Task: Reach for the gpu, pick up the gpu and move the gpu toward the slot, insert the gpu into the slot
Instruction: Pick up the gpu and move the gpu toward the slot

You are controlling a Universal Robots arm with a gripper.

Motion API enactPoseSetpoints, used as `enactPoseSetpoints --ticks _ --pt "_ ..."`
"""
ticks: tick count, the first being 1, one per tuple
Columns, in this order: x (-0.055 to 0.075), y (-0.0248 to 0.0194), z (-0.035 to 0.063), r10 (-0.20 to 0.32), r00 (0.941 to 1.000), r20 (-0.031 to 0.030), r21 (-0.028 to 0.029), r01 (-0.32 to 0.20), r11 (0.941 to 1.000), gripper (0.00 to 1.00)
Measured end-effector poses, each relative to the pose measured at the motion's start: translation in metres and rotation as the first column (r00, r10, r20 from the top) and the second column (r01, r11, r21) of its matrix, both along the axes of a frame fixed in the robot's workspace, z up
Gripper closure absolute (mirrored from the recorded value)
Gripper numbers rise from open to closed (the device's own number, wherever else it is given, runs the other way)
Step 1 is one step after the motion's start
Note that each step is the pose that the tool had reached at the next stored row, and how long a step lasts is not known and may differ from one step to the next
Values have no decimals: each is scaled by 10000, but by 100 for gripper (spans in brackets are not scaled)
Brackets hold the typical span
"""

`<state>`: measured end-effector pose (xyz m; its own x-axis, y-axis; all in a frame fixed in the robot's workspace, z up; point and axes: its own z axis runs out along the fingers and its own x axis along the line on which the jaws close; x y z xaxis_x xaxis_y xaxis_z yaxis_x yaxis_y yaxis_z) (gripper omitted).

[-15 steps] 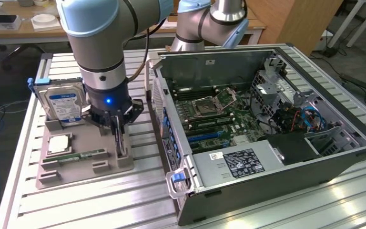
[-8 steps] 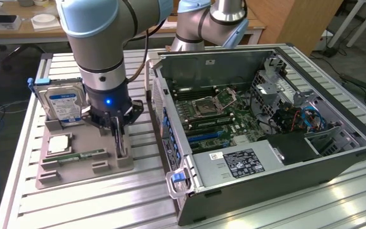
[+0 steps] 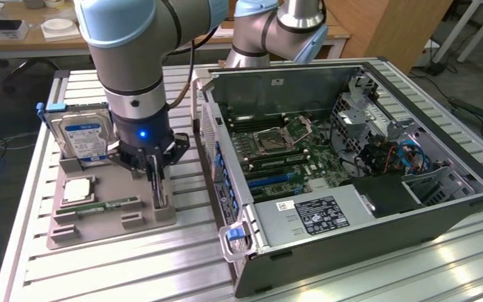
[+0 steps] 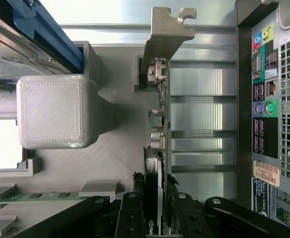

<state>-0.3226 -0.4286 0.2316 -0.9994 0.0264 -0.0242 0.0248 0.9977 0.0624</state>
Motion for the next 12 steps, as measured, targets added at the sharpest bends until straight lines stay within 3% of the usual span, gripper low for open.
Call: enactPoseSetpoints --ticks 12 --pt "0 -1 69 -1 10000 0 1 1 10000 73"
